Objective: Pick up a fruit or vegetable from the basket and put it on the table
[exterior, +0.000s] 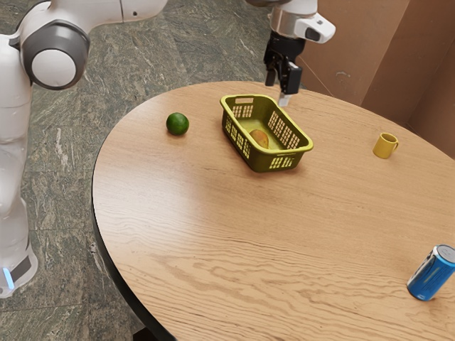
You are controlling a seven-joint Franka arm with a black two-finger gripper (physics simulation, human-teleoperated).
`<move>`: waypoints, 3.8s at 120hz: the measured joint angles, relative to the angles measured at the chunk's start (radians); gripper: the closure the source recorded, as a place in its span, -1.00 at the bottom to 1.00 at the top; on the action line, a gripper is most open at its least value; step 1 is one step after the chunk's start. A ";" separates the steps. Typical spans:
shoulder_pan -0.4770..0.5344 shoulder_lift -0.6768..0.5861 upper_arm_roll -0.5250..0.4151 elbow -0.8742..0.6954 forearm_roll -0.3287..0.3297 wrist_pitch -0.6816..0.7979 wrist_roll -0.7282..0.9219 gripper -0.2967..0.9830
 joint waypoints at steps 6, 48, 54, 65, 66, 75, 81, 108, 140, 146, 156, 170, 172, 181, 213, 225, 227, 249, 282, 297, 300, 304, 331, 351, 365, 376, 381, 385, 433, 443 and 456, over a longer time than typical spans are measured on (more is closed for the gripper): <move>0.001 0.001 0.001 -0.001 0.000 -0.006 0.000 -0.53; 0.016 -0.009 0.035 0.046 0.008 -0.105 0.193 -0.53; 0.014 -0.006 0.034 0.060 0.014 -0.120 0.276 -0.52; 0.002 0.000 0.018 0.062 0.052 -0.119 0.463 -0.51; 0.000 0.001 0.017 0.062 0.054 -0.117 0.480 -0.51; -0.007 -0.004 0.017 0.014 0.070 -0.085 0.636 -0.51; -0.006 -0.018 0.019 -0.047 0.075 -0.044 0.731 -0.50; 0.009 -0.056 0.046 -0.207 0.080 0.152 1.068 -0.51; 0.040 0.011 0.065 -0.240 0.056 0.361 1.304 -0.52; 0.049 0.025 0.068 -0.240 0.055 0.393 1.334 -0.52; 0.055 0.047 0.069 -0.240 0.054 0.434 1.379 -0.52; 0.066 0.077 0.069 -0.240 0.053 0.470 1.432 -0.52; 0.070 0.081 0.069 -0.240 0.053 0.474 1.439 -0.52; 0.082 0.105 0.069 -0.241 0.051 0.487 1.467 -0.52; 0.128 0.191 0.068 -0.242 0.028 0.488 1.538 -0.52; 0.133 0.212 0.068 -0.242 0.023 0.476 1.553 -0.52; 0.135 0.214 0.068 -0.242 0.022 0.474 1.555 -0.52; 0.161 0.229 0.068 -0.240 0.012 0.467 1.576 -0.52; 0.163 0.234 0.083 -0.232 -0.009 0.528 1.573 -0.52; 0.169 0.245 0.093 -0.230 -0.028 0.559 1.568 -0.52; 0.172 0.251 0.093 -0.228 -0.032 0.565 1.567 -0.52; 0.178 0.260 0.094 -0.225 -0.038 0.572 1.566 -0.52; 0.187 0.281 0.092 -0.224 -0.059 0.593 1.562 -0.52; 0.196 0.302 0.094 -0.224 -0.059 0.596 1.559 -0.52; 0.199 0.311 0.095 -0.223 -0.058 0.595 1.557 -0.52; 0.204 0.320 0.095 -0.223 -0.056 0.596 1.555 -0.52; 0.204 0.323 0.095 -0.223 -0.056 0.597 1.555 -0.52; 0.205 0.326 0.095 -0.222 -0.055 0.598 1.554 -0.52; 0.206 0.344 0.088 -0.222 -0.061 0.593 1.544 -0.47; 0.208 0.349 0.087 -0.222 -0.066 0.591 1.539 -0.42; 0.212 0.356 0.087 -0.222 -0.074 0.587 1.530 -0.31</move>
